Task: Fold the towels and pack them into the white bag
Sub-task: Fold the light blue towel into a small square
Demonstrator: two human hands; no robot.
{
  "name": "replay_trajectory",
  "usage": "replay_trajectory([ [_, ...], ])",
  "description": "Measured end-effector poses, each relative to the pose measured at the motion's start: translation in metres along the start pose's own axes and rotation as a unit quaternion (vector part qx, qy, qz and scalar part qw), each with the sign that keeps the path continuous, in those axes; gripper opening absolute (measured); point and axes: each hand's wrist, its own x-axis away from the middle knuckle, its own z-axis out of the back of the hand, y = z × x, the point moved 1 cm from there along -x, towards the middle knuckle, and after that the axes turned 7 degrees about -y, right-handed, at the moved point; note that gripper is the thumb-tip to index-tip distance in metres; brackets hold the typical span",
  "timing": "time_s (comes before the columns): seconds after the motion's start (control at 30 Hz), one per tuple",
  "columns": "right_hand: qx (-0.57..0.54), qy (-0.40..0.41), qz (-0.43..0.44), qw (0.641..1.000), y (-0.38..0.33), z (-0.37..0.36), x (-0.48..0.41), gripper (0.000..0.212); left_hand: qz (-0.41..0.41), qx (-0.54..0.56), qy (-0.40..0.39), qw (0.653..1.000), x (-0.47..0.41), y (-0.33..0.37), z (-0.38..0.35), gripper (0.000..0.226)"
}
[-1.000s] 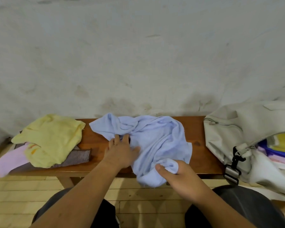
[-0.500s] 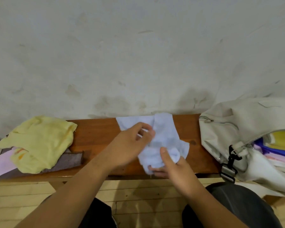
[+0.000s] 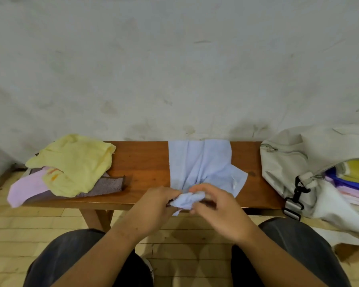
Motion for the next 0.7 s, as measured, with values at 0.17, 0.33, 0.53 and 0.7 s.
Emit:
replay_trajectory([
  [0.17,0.336,0.046,0.004,0.941,0.036,0.015,-0.003,0.047,0.068,0.096,0.012,0.993,0.006,0.008,0.008,0.033],
  [0.33,0.282,0.134,0.057,0.948,0.042,0.018,-0.006,0.01,0.088,0.16,0.016,0.983,0.015,0.019,0.01,0.019],
  [0.53,0.159,0.15,0.066,0.974,0.028,0.022,0.004,0.033,0.118,-0.052,0.113,0.985,0.007,0.015,0.009,0.032],
  [0.7,0.32,0.106,0.063,0.939,0.036,0.025,0.01,0.019,0.107,0.054,0.206,0.971,0.004,-0.008,0.021,0.028],
])
